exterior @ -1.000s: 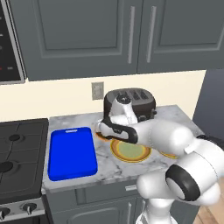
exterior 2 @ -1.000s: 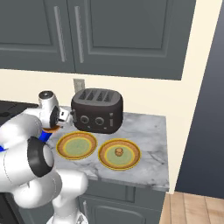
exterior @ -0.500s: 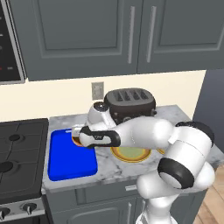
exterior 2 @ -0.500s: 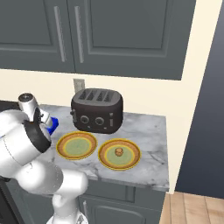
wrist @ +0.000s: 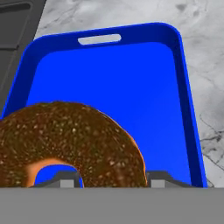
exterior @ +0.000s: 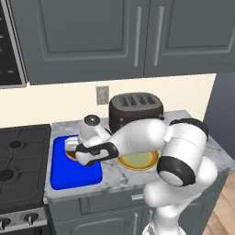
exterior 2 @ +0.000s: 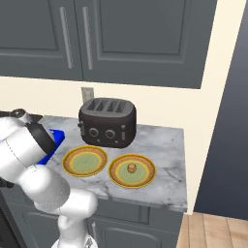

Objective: Move the dessert items from the plates to the tray.

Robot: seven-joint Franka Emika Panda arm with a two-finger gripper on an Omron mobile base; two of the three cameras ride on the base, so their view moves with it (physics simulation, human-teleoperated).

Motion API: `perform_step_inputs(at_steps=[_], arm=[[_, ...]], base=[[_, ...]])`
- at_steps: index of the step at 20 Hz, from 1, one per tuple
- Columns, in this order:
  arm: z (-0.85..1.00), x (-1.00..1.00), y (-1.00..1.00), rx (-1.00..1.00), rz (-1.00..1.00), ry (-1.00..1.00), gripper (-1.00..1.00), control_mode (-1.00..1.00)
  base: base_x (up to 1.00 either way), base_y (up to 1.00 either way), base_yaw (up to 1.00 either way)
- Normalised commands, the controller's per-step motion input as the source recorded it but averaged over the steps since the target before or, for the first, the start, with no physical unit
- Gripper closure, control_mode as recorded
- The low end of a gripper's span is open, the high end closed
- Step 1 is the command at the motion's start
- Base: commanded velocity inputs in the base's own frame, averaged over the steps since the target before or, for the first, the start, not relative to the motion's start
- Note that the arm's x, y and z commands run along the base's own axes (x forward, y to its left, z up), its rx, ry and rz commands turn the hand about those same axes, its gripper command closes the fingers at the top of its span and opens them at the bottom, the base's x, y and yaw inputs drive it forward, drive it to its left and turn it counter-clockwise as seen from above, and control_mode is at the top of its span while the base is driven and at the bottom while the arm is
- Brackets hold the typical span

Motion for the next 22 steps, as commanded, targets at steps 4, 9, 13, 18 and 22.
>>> perform_step_inputs(at_steps=[4,9,13,18,22], arm=[[0.56,0.06,0.00,0.00,-0.01,-0.05,-1.00,-1.00],[0.91,0.01,-0.06,0.00,-0.07,-0.08,-1.00,-1.00],[0.43,-0.10,-0.85,-0.01,-0.13,0.00,-1.00,-1.00],[0.00,-0.38,-1.00,0.00,-0.08,0.00,-1.00,-1.00],[0.00,-0.43,-1.00,0.00,-0.05,0.01,-1.00,-1.00]], base=[[0.00,0.00,0.00],[0.00,0.00,0.00],[0.00,0.00,0.00],[0.00,0.00,0.00],[0.00,0.00,0.00]])
